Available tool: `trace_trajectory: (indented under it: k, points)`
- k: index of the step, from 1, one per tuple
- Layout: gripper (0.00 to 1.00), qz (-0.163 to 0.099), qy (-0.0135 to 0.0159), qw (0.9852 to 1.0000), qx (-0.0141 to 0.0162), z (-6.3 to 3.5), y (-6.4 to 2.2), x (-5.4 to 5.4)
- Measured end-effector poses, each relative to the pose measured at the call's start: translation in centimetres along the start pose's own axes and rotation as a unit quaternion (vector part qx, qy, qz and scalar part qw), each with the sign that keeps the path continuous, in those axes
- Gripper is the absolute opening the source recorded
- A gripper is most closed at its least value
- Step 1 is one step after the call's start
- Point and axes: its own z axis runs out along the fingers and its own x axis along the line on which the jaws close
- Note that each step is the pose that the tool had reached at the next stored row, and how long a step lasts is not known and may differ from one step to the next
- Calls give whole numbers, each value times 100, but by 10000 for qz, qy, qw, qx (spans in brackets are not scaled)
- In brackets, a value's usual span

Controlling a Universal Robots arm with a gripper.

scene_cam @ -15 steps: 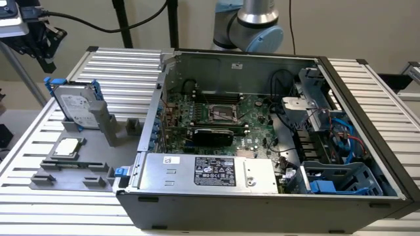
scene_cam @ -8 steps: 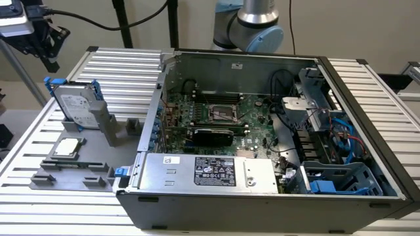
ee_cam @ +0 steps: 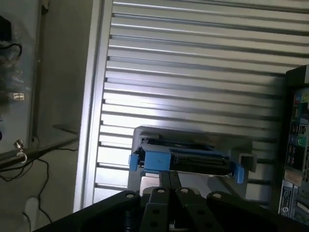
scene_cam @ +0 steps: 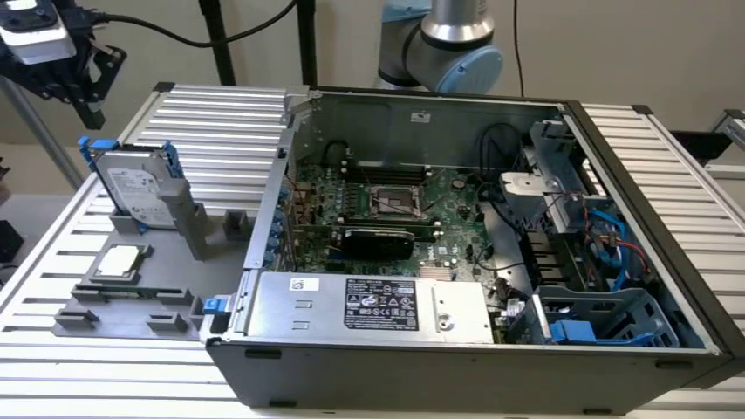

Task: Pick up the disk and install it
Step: 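Pick up the disk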

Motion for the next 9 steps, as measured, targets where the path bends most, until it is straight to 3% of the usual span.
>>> trace_trajectory:
  k: [5,9]
  points:
    - [0,-455,17,9990,5,10,0,0]
    - [0,-822,30,9966,9,17,-1,0]
